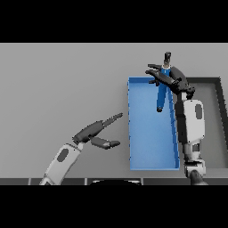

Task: Pick up the blue pipe and place it into the blue bin.

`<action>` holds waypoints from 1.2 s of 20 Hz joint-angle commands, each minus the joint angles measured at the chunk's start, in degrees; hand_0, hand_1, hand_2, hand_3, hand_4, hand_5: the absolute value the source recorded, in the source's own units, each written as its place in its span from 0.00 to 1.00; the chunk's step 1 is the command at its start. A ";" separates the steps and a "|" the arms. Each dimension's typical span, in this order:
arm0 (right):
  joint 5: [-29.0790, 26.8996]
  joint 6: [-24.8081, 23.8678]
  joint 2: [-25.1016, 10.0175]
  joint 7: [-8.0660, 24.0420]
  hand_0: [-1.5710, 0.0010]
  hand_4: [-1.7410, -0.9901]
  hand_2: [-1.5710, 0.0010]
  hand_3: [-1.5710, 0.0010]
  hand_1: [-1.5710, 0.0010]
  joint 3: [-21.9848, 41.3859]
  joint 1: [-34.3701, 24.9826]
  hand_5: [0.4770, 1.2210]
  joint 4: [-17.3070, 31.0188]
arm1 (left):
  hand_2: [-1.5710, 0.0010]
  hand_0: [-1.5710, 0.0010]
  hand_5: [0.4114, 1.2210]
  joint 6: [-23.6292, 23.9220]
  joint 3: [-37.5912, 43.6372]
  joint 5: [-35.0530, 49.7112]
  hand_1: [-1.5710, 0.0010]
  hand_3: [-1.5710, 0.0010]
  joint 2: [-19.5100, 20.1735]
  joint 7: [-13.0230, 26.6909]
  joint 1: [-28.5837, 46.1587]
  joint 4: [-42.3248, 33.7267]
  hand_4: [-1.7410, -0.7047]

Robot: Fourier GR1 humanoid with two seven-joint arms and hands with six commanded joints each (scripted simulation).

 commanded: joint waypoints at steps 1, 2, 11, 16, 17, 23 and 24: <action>0.56 -0.41 -0.53 0.02 0.00 0.26 0.00 0.14 0.00 0.78 1.29 1.00 -0.26 | 1.00 1.00 0.07 0.00 0.01 -0.12 1.00 1.00 0.09 -0.35 0.11 0.16 0.88; 1.05 -0.21 -0.85 0.02 0.00 0.21 0.00 0.31 0.00 1.54 3.34 1.00 -0.68 | 1.00 1.00 0.07 -0.13 -0.04 0.01 1.00 1.00 0.13 -0.56 0.29 0.05 0.88; -8.57 -8.31 -7.32 0.02 0.40 0.45 0.46 0.67 0.44 19.14 5.69 0.92 11.69 | 1.00 1.00 0.08 0.46 0.05 -0.19 1.00 1.00 -0.34 0.52 -0.42 -0.05 0.88; -15.35 -6.60 -14.95 -0.13 0.80 0.70 0.82 0.89 0.82 32.97 4.38 0.76 8.16 | 1.00 1.00 0.08 0.36 -0.59 0.12 1.00 1.00 -0.48 0.18 1.04 -0.97 0.88; -14.67 -6.41 -16.18 0.03 0.84 0.72 0.86 0.91 0.85 34.82 3.92 0.71 6.82 | 1.00 1.00 0.08 0.45 -0.98 -0.43 1.00 1.00 -0.73 0.55 0.79 -0.64 0.88; -15.83 -8.64 -18.97 0.03 0.95 0.73 0.96 0.98 0.96 40.48 3.33 0.48 4.10 | 1.00 1.00 0.07 0.88 -0.70 -0.75 1.00 1.00 -0.48 0.91 0.61 -0.69 0.88; -16.11 -9.71 -19.13 0.03 0.96 0.74 0.97 0.98 0.97 41.33 3.75 0.46 3.32 | 1.00 1.00 0.07 0.70 -0.59 -0.62 1.00 1.00 -0.19 0.57 0.74 -0.79 0.88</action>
